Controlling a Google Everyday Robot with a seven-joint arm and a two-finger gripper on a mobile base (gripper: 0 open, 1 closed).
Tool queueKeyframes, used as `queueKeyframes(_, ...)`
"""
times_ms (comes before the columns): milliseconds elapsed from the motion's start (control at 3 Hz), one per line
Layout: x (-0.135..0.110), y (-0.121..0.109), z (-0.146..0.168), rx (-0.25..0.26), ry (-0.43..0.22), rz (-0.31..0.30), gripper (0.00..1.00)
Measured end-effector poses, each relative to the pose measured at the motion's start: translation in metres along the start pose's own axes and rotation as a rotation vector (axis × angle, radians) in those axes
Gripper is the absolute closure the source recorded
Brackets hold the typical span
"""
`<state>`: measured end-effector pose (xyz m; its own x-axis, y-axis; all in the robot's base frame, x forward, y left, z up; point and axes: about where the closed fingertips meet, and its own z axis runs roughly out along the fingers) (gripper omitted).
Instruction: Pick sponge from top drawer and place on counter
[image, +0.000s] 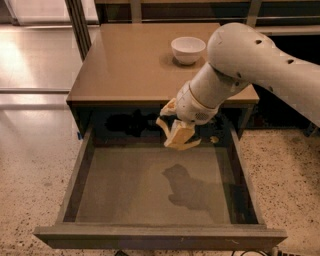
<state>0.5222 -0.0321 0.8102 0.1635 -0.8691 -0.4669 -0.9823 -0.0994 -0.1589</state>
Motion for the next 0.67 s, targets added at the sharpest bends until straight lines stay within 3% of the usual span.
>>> queueKeyframes(333, 0.0, 0.0, 0.0, 0.0, 0.0, 0.0, 1.0)
queueKeyframes(667, -0.007, -0.014, -0.015, 0.019, -0.026, -0.031, 1.0)
